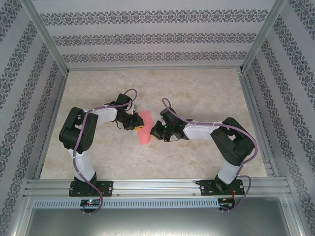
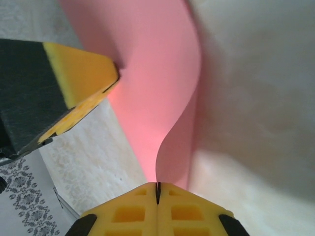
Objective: Fold a paper plane with a square sheet of paper (pick it up from the middle)
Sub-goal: Third fold the triangle at the center of the table.
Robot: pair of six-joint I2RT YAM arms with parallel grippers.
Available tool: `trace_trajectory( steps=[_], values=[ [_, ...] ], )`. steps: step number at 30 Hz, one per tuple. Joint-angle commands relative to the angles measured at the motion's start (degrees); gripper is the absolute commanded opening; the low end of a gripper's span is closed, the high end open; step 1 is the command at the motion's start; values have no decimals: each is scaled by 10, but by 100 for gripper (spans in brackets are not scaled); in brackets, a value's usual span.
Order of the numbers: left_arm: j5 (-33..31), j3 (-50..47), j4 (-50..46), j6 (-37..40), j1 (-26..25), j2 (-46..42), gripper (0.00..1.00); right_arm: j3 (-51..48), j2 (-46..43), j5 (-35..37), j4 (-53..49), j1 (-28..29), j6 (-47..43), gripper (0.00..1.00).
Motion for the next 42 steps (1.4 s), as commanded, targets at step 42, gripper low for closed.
trace_trajectory(
  steps=[42],
  values=[
    [-81,62,-82,-2,4,37,11,89,142,-22,108,12,-20,2]
  ],
)
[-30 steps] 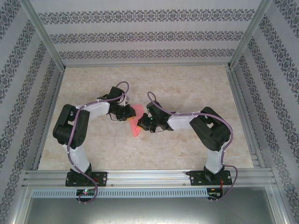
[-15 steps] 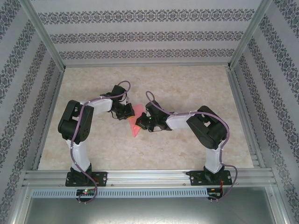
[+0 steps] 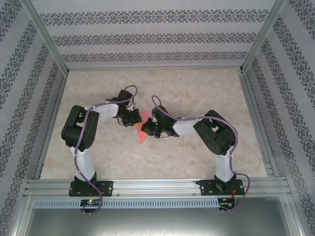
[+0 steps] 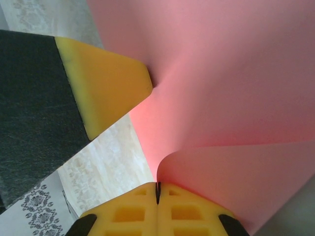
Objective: Fold a paper plane with a square sheet of paper (pick it up from the middle)
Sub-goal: Third fold the triangle at the center of the table.
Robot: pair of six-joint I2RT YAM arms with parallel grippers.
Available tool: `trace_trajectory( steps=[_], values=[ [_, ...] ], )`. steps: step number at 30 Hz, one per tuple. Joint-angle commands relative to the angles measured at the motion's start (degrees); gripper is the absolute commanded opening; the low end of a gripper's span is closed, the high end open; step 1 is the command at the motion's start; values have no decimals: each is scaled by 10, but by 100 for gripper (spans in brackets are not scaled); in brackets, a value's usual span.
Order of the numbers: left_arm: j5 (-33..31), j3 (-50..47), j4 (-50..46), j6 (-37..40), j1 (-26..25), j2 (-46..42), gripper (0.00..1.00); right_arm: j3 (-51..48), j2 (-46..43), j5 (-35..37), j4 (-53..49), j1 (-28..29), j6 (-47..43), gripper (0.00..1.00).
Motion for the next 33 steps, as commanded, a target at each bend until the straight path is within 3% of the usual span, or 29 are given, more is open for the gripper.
trace_trajectory(
  steps=[1,33],
  values=[
    [-9,4,-35,4,4,13,11,14,17,-5,7,5,-15,2],
    [0,1,-32,3,2,19,11,28,40,-11,4,2,-20,2]
  ],
)
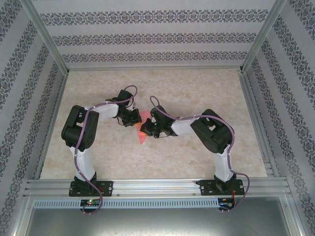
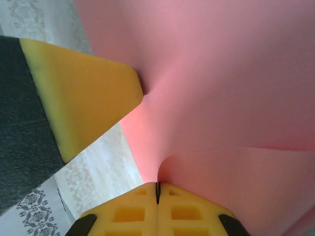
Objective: Fold a paper plane with a square sheet of paper (pick it up from the middle)
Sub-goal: Third fold the triangle at the center of the table.
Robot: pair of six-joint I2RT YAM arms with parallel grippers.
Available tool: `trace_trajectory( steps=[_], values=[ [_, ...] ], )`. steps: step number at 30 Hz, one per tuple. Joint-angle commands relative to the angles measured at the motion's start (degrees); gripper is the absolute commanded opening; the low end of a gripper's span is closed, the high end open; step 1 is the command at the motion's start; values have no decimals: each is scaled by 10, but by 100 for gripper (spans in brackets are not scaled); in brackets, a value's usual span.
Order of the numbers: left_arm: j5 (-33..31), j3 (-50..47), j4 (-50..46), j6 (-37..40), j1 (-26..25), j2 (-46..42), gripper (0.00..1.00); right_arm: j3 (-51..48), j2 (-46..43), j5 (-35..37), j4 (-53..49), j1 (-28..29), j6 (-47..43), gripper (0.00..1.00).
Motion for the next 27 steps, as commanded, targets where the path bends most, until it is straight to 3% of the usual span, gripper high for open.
trace_trajectory(
  steps=[1,9,19,27],
  values=[
    [-1,1,-32,3,1,19,11,11,15,0,3,1,-9,2],
    [1,0,-29,-7,2,8,12,11,21,4,-11,2,-7,7],
    [-46,-32,-19,-52,34,-87,34,10,24,10,-32,3,-8,26],
    [-44,-70,-1,-62,55,-130,35,4,23,13,-35,3,-8,31]
  ],
)
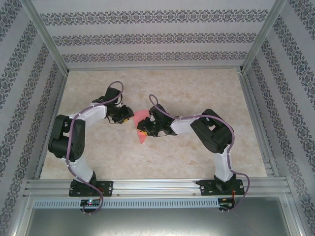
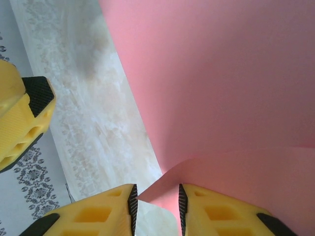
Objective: Fold a paper plane with a square sheet of paper (pick it up from the middle)
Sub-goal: Third fold the triangle at the center of the table.
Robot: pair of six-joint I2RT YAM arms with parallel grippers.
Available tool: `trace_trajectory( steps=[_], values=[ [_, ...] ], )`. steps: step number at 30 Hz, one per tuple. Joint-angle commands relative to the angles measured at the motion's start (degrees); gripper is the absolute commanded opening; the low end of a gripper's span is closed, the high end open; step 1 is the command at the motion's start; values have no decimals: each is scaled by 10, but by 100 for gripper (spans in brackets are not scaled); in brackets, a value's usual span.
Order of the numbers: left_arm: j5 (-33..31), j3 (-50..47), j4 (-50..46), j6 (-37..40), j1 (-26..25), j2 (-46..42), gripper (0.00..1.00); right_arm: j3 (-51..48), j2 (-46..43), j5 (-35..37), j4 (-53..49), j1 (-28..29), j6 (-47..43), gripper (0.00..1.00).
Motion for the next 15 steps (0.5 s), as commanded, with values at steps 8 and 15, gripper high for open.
trace_trajectory(
  steps=[8,15],
  values=[
    [35,-27,16,-5,0,-18,36,-16,19,27,-52,4,-15,29],
    [66,-38,23,0,-14,-17,24,-15,19,32,-78,3,-22,3]
  ],
)
